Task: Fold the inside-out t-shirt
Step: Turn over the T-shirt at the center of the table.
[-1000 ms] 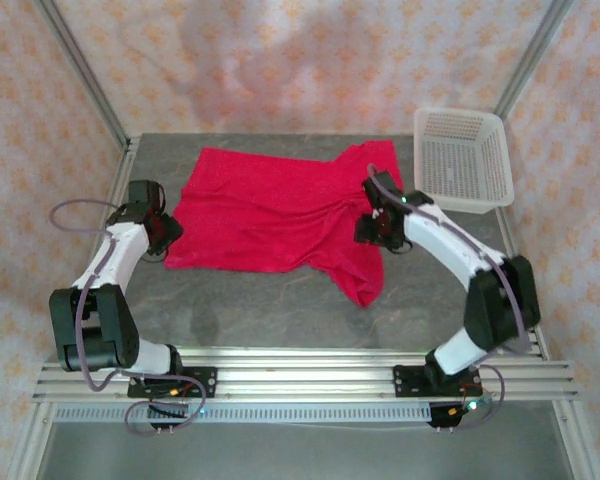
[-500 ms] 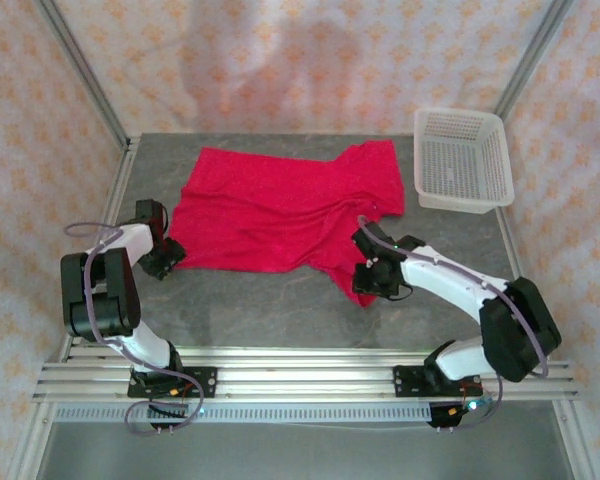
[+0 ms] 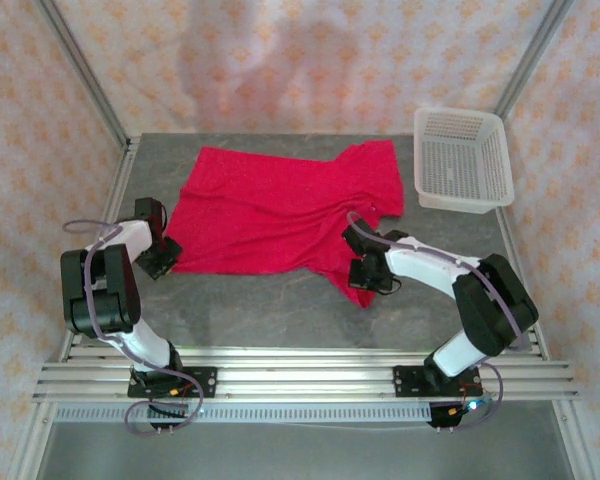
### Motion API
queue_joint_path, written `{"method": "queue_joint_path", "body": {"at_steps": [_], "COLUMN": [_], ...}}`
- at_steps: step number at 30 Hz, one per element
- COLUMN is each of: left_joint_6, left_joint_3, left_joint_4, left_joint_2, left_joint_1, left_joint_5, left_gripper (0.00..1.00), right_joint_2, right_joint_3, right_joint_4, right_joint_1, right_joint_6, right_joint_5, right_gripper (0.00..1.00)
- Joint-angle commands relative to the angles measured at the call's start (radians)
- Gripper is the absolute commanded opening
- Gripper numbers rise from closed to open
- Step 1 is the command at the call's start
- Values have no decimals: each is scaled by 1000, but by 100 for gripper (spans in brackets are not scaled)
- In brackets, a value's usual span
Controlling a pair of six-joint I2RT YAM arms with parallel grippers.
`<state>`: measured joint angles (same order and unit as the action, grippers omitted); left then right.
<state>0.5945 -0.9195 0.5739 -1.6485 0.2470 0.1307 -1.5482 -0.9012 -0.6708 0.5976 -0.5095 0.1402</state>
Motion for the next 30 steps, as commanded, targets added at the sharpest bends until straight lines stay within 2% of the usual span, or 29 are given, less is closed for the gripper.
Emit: {"method": "queue_joint_path", "body": {"at_steps": [1,6,9,12,16,19,24,30], "left_joint_6": [-8,26,53,78,93,90,77,62], "left_joint_3": [-41,-98,-167,-298,-563,-757,-963,-1016], "left_joint_4": [-35,44,115,196,299,355,387,378], "left_joint_2": [-8,168,297,428,550,592,596,541], "left_joint_1": [1,1,2,1,3,4,3,2], "left_joint_5": [8,17,29,10,-58,-89,-86,-63], "left_gripper": [0,0,0,0,0,0,0,0], "right_joint_2": [82,286,406,474,507,502,483,395], "right_joint_3": [-79,-193,-295,-459,-753,-951,-1149,-1234], "right_joint_4": [-99,-171,-166,-177,-224,-271,-322,-323], "right_joint_1": [4,-12,-48,-77,-84,-84,-84,-84], "right_joint_6": [53,120,157,208,270,286,306,362], "right_joint_5": [-110,-231,-246,-269,-276,-233,-232,-332], "right_gripper": [0,0,0,0,0,0,0,0]}}
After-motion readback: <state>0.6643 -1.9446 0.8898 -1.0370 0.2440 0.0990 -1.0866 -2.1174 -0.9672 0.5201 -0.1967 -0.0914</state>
